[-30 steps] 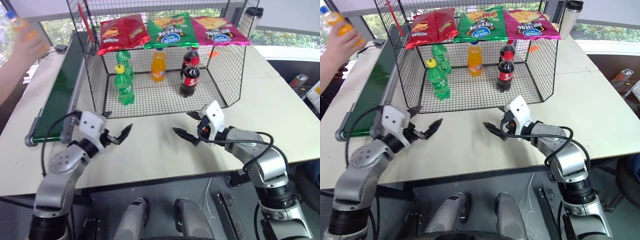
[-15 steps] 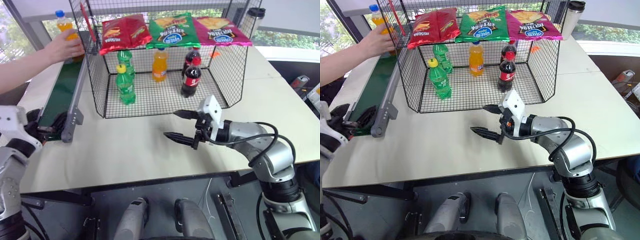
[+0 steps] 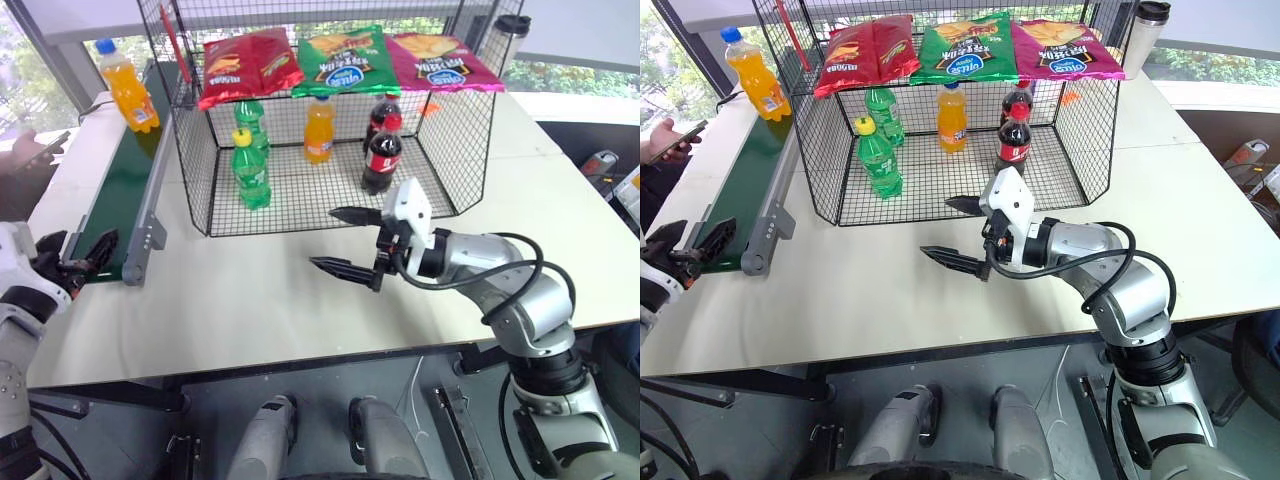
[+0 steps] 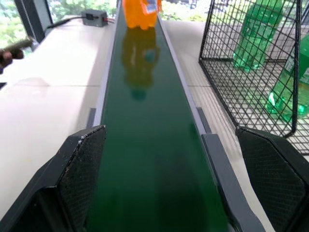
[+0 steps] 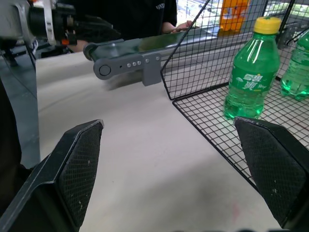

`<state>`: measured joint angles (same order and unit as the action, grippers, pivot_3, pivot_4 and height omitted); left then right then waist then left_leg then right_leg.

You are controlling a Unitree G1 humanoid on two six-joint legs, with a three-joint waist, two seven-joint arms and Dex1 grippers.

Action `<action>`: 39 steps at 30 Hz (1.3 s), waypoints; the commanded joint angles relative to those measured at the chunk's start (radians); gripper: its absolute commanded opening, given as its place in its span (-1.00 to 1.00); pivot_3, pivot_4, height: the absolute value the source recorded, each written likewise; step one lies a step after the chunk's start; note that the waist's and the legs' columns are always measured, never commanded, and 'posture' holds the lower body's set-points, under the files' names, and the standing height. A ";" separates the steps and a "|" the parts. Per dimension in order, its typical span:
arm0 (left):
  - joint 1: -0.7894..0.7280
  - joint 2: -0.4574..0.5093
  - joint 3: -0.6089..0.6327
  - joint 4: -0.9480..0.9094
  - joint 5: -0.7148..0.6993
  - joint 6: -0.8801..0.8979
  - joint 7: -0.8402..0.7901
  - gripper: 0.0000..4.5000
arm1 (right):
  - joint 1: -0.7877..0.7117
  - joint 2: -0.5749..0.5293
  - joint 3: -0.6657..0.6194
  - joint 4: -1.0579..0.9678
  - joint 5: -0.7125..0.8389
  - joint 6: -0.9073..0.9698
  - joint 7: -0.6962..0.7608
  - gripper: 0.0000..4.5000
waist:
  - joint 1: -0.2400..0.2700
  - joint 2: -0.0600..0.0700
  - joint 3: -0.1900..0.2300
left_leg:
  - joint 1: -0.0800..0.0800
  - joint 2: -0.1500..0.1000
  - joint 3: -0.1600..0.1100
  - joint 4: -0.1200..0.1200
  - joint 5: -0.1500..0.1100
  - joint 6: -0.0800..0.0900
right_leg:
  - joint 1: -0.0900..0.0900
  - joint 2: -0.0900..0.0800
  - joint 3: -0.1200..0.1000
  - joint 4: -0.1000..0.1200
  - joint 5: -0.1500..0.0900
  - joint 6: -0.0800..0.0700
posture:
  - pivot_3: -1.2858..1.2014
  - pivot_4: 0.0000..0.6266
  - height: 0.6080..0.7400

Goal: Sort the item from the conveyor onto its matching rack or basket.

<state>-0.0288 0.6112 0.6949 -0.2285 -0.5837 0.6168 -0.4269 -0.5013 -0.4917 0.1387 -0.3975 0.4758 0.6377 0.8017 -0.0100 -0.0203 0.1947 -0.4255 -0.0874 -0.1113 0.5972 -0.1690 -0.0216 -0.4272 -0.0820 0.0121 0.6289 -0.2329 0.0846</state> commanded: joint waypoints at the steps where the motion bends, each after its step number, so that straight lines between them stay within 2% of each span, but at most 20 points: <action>1: -0.010 0.022 0.011 0.004 0.007 -0.030 0.005 1.00 | 0.016 -0.010 0.004 -0.018 -0.001 -0.030 0.018 0.99 | -0.001 0.000 0.000 | 0.000 0.000 0.000 0.000 0.000 0.000 | 0.000 0.000 0.000 0.000 0.000 0.000 | 0.03 -0.52 0.98; 14: -0.001 0.069 0.023 0.106 0.063 -0.088 0.003 1.00 | 0.033 -0.026 0.021 -0.021 -0.021 -0.030 0.015 0.99 | -0.002 0.000 0.000 | 0.000 0.000 0.000 -0.001 0.000 0.000 | -0.001 0.000 0.000 0.000 0.000 0.000 | 0.03 -0.52 0.98; 27: -0.017 0.009 0.008 0.083 0.013 -0.084 -0.010 1.00 | 0.035 -0.034 0.022 -0.027 -0.025 -0.025 0.013 0.99 | -0.001 0.000 0.000 | 0.000 0.000 0.000 -0.001 0.000 0.000 | -0.001 0.000 0.000 0.000 0.000 0.000 | 0.03 -0.52 0.98; 39: -0.091 0.001 -0.065 0.114 0.089 -0.151 0.063 1.00 | 0.049 -0.037 0.019 -0.033 -0.033 -0.026 0.004 0.99 | -0.001 0.000 0.000 | 0.000 0.000 0.000 -0.001 0.000 0.000 | -0.001 0.000 0.000 0.000 0.000 0.000 | 0.03 -0.52 0.98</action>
<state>-0.1117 0.6066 0.6298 -0.1071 -0.5052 0.4910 -0.3691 -0.4504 -0.5275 0.1696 -0.3956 0.4367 0.6248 0.8089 -0.0106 -0.0204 0.1947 -0.4259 -0.0873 -0.1112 0.5966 -0.1690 -0.0217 -0.4279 -0.0821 0.0123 0.6286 -0.2329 0.0847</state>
